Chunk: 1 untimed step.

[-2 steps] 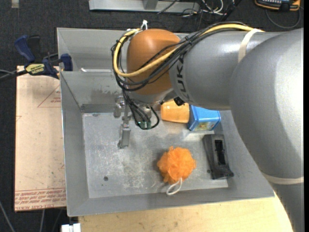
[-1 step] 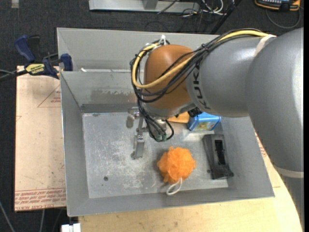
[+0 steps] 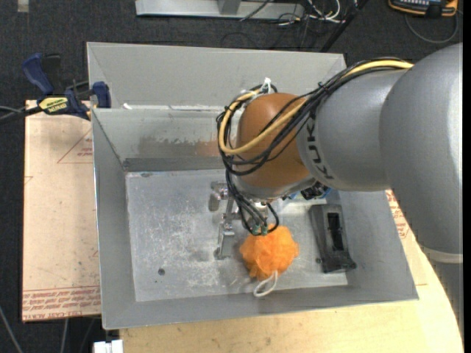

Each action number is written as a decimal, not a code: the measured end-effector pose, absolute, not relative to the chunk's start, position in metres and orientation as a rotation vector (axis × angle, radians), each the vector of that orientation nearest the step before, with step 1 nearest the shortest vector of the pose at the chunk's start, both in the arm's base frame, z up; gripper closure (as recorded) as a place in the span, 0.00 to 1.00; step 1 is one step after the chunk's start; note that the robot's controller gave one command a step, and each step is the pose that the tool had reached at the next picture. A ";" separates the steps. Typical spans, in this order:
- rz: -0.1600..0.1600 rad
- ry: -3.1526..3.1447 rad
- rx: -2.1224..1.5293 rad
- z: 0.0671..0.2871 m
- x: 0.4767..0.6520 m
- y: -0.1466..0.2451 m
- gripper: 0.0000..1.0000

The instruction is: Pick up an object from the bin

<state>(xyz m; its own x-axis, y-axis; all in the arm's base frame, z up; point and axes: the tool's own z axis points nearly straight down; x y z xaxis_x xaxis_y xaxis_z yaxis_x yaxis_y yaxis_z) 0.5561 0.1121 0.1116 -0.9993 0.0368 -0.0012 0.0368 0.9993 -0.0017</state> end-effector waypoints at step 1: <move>0.013 3.140 -0.070 0.096 0.555 0.122 0.00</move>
Offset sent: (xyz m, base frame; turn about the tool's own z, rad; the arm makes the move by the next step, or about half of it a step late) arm 0.0248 -0.0539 -0.0200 -0.2349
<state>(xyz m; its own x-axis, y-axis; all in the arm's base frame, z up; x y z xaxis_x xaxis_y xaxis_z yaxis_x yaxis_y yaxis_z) 0.5553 0.1219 0.0956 -0.9990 -0.0444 -0.0014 -0.0444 0.9990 0.0086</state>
